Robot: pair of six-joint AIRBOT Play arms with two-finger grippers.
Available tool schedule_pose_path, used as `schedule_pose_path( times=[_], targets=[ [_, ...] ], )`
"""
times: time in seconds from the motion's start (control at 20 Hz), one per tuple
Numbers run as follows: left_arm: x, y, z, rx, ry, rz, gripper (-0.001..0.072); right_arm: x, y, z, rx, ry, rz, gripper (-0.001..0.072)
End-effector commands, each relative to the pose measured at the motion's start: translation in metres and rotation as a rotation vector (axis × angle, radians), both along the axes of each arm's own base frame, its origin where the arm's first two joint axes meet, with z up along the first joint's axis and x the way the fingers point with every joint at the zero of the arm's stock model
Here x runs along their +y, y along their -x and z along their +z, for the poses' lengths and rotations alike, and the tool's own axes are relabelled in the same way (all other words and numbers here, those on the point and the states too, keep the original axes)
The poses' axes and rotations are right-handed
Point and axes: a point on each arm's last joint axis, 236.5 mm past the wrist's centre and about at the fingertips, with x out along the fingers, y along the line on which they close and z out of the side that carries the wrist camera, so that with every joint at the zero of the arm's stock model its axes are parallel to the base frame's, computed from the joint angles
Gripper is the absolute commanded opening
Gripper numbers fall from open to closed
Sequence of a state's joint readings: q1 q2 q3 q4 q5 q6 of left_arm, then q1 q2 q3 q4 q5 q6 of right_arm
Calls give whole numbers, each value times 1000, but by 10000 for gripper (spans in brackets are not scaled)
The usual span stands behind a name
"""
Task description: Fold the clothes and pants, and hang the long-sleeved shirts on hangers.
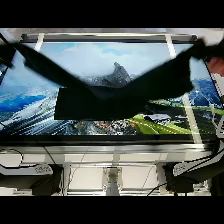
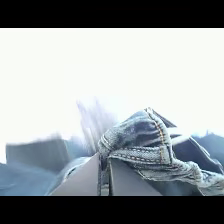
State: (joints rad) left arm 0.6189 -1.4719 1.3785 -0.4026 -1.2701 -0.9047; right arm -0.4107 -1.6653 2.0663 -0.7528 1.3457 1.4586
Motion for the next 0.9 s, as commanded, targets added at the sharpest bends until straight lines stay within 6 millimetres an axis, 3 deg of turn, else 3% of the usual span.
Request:
schedule_pose_path(
  times=[0.0,0.05,0.1,0.2,0.3,0.45,0.55,0.65,0.75,0.85],
  targets=[
    [30,27,101,-321,-50,110,24,-41,-2,122,-362,43,-158,25],
    [25,31,96,-288,-171,114,24,-54,10,122,-362,70,-192,25],
    [24,31,84,-226,-275,129,24,-70,24,110,-325,111,-225,25],
    [29,33,40,-45,-483,150,24,-100,54,67,-169,214,-255,25],
    [38,43,-27,186,-706,114,24,-126,85,25,15,308,-244,25],
    [49,79,-117,485,-953,-27,24,-160,123,-21,216,390,-258,25],
    [59,103,-157,631,-1009,-89,24,-168,140,-52,306,346,-262,24],
    [66,115,-178,691,-978,-76,24,-169,159,-92,397,298,-253,24],
    [64,135,-206,753,-974,-120,23,-166,178,-131,456,259,-250,24],
    [49,153,-229,760,-985,-198,24,-156,194,-165,488,240,-237,25]
  ],
)
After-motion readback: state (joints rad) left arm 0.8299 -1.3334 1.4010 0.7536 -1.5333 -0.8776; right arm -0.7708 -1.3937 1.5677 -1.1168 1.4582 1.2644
